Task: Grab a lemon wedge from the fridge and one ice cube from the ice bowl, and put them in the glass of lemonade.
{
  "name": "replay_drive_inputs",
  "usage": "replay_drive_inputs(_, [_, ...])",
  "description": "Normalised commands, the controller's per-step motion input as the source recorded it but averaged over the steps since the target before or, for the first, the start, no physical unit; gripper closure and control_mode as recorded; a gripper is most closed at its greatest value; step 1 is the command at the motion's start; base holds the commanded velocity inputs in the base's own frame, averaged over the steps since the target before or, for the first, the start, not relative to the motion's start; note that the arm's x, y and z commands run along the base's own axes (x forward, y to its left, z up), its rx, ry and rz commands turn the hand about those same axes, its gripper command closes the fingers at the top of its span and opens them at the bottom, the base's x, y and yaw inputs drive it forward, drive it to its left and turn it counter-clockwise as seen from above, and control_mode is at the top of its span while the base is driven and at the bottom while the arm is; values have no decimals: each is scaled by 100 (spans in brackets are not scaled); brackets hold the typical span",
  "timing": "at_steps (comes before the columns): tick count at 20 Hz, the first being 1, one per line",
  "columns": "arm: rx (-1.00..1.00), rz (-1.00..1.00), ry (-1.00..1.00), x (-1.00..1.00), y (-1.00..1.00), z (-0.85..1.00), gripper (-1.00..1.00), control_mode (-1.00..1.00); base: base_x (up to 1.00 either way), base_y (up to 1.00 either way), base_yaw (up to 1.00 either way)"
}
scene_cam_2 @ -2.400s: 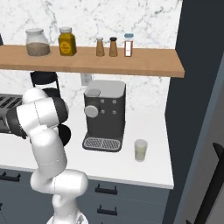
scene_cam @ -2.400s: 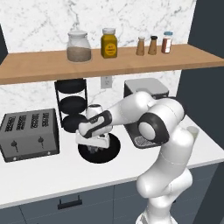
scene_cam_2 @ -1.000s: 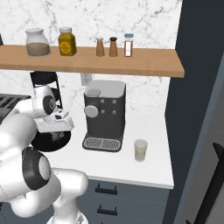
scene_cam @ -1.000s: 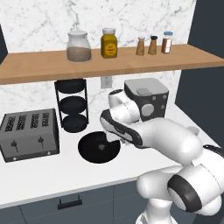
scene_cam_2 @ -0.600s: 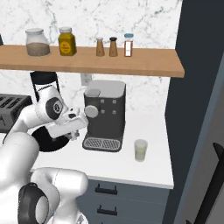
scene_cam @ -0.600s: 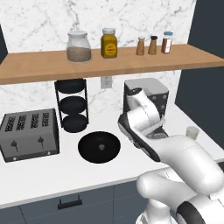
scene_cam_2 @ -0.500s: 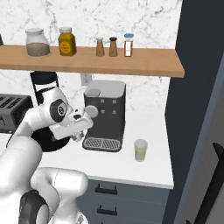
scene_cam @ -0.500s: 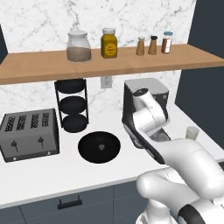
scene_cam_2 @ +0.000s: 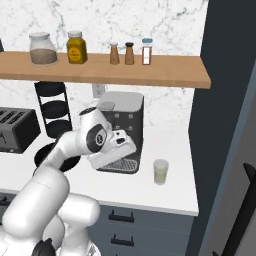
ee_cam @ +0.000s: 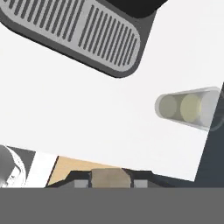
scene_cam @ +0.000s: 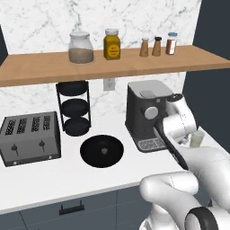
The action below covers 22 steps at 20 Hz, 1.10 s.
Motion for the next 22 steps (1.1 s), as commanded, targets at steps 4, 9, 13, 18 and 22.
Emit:
replay_drive_inputs(4, [0, 0, 12, 39, -100, 0, 100, -100, 0, 0, 0])
replay_drive_inputs(9, [0, 0, 9, 59, -93, 0, 100, -100, 0, 0, 0])
replay_drive_inputs(13, [0, 0, 2, 52, -60, 0, 100, -100, 0, 0, 0])
replay_drive_inputs(18, [0, 0, 3, 49, -35, 0, 100, -100, 0, 0, 0])
replay_drive_inputs(22, [0, 0, -1, 42, -15, -19, 100, -100, 0, 0, 0])
